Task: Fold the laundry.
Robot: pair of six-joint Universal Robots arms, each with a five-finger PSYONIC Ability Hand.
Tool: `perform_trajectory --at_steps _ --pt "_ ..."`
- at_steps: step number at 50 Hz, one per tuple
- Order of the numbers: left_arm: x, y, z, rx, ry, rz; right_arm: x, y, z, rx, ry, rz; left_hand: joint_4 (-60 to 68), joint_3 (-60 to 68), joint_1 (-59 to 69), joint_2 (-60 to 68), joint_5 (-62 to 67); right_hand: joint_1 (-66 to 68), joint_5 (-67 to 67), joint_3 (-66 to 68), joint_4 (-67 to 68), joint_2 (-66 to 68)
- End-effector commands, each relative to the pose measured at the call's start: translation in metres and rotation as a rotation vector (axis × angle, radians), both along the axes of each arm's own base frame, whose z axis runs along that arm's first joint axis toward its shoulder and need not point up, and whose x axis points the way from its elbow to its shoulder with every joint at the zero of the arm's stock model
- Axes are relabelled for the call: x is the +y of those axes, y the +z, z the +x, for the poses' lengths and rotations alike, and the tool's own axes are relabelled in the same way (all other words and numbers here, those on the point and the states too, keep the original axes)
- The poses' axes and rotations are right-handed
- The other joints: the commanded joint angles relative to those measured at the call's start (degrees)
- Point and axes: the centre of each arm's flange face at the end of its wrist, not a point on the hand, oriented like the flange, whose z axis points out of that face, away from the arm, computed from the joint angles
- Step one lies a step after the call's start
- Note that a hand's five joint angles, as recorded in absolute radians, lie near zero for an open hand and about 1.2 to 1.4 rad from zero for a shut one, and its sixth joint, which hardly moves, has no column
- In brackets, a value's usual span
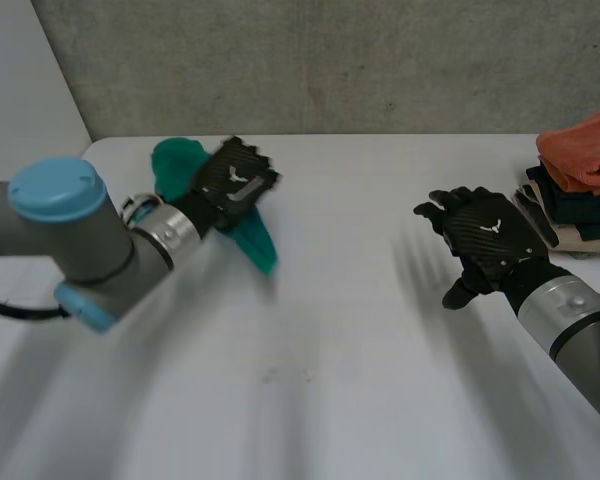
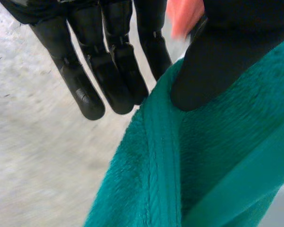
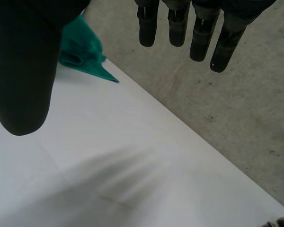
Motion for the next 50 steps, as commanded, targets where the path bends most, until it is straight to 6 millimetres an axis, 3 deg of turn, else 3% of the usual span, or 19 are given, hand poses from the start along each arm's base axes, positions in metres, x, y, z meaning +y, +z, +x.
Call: perform_trajectory --at_steps 1,3,6,9,11,13,17,23,29,32,37,44,50 --pt "0.122 -0.001 -0.031 0.188 -0.185 0.439 -0.002 0.003 -0.004 -0.002 -0.016 -0.01 11.32 11.72 14.49 11.55 14.17 -1.75 -3.74 -2.35 -3.96 -2.85" --pt "0.139 -0.01 -0.037 0.203 -0.205 0.541 -0.003 0.003 -0.005 -0.002 -0.019 -0.012 9.34 9.75 12.52 9.58 12.19 -1.75 -3.74 -2.35 -3.96 -2.85" --pt "0.15 -0.012 -0.039 0.218 -0.218 0.603 -0.004 0.002 -0.006 -0.002 -0.023 -0.009 -16.46 -16.05 -13.29 -16.22 -13.61 -1.75 -3.74 -2.35 -3.96 -2.85" --pt "0.149 -0.005 -0.035 0.236 -0.206 0.595 -0.007 0.002 -0.009 0.0 -0.036 -0.008 -31.68 -31.28 -28.51 -31.45 -28.83 -1.75 -3.74 -2.35 -3.96 -2.85" --pt "0.142 0.009 -0.032 0.265 -0.194 0.562 -0.008 0.001 -0.009 0.0 -0.036 -0.005 -32.39 -31.99 -29.22 -32.16 -29.54 -1.75 -3.74 -2.35 -3.96 -2.85" --pt "0.122 0.027 -0.018 0.314 -0.133 0.51 -0.007 0.0 -0.008 0.002 -0.031 -0.003 -36.57 -36.16 -33.39 -36.33 -33.71 -1.75 -3.74 -2.35 -3.96 -2.85" --pt "0.083 0.044 0.011 0.374 0.007 0.431 -0.005 -0.001 -0.007 -0.004 -0.026 0.008 -40.3 -39.89 -37.12 -40.06 -37.45 -1.75 -3.74 -2.35 -3.96 -2.85" --pt "0.042 0.053 0.035 0.405 0.114 0.362 0.009 -0.002 -0.004 0.013 -0.009 0.115 -39.8 -39.39 -36.62 -39.56 -36.95 -1.75 -3.74 -2.35 -3.96 -2.85" --pt "-0.028 0.016 0.068 0.303 0.272 0.324 0.054 0.0 0.023 0.044 0.113 0.32 -39.63 -39.22 -36.45 -39.39 -36.78 -1.75 -3.74 -2.35 -3.96 -2.85" --pt "-0.047 0.001 0.076 0.237 0.314 0.321 0.071 -0.005 0.033 0.054 0.146 0.388 -39.97 -39.56 -36.79 -39.73 -37.11 -1.75 -3.74 -2.35 -3.96 -2.85" --pt "-0.088 -0.034 0.094 0.094 0.397 0.293 0.084 -0.025 0.047 0.097 0.169 0.4 -39.97 -39.56 -36.79 -39.73 -37.11 -1.75 -3.74 -2.35 -3.96 -2.85" --pt "-0.115 -0.054 0.099 0.074 0.411 0.274 0.086 -0.051 0.06 0.178 0.118 0.313 -39.97 -39.56 -36.79 -39.73 -37.11 -1.75 -3.74 -2.35 -3.96 -2.85" --pt "-0.12 -0.063 0.09 0.075 0.393 0.273 0.085 -0.066 0.064 0.265 0.102 0.221 -40.3 -39.89 -37.12 -40.06 -37.45 -1.75 -3.74 -2.35 -3.96 -2.85"
